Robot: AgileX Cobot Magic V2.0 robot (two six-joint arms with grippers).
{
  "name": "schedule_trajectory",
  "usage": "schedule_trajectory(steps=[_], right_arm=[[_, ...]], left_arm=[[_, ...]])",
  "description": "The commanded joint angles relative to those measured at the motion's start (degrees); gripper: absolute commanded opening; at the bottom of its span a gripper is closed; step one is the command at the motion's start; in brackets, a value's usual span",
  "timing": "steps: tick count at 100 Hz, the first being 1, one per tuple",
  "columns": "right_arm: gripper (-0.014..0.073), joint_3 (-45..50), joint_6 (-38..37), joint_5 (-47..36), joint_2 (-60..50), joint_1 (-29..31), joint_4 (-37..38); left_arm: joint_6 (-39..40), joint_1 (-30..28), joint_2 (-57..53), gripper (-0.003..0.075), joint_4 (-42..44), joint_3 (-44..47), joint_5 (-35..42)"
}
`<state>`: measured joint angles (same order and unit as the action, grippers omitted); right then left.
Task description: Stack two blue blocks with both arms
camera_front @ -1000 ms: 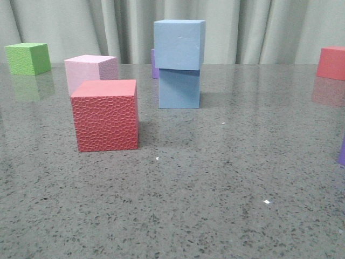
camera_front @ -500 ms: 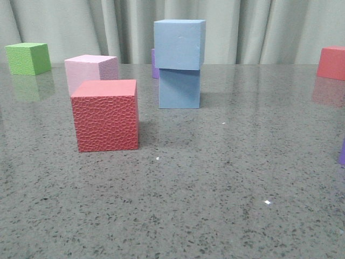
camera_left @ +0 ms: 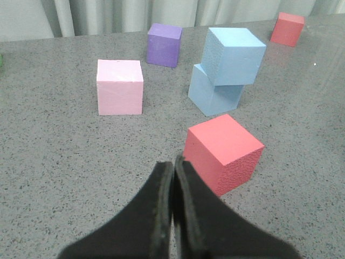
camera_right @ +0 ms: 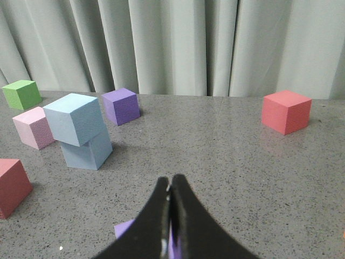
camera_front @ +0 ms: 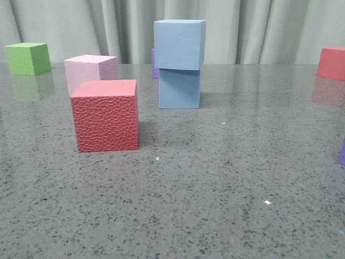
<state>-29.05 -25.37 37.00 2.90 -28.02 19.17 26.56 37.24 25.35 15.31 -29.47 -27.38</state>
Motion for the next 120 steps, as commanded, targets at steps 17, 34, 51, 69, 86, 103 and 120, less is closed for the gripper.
schedule_trajectory(steps=[17, 34, 51, 69, 86, 103, 120], right_arm=[[-0.0069, -1.1, 0.1, -4.3, 0.8, 0.1, 1.8], [-0.0069, -1.1, 0.1, -4.3, 0.8, 0.1, 1.8], [-0.0069, -1.1, 0.1, -4.3, 0.8, 0.1, 1.8], [-0.0069, -1.1, 0.1, -4.3, 0.8, 0.1, 1.8], [-0.0069, -1.1, 0.1, -4.3, 0.8, 0.1, 1.8], [-0.0069, -1.1, 0.1, -4.3, 0.8, 0.1, 1.8], [-0.0069, -1.1, 0.1, -4.2, 0.8, 0.1, 1.8]], left_arm=[[-8.1, -6.9, -2.8, -0.0020, -2.1, 2.8, 14.1], [-23.0, -16.4, -8.4, -0.0019, -9.7, 8.2, 21.5], [-25.9, -24.9, -14.3, -0.0019, -11.5, 13.9, 24.9], [-25.8, -32.8, -19.2, -0.0019, -12.1, 19.6, 26.0], [-25.8, -37.6, -24.3, -0.0019, -14.0, 25.7, 27.4], [-22.3, -38.1, -27.7, -0.0019, -14.1, 31.3, 30.9], [-22.3, -39.1, -27.7, -0.0019, -14.1, 31.2, 28.7]])
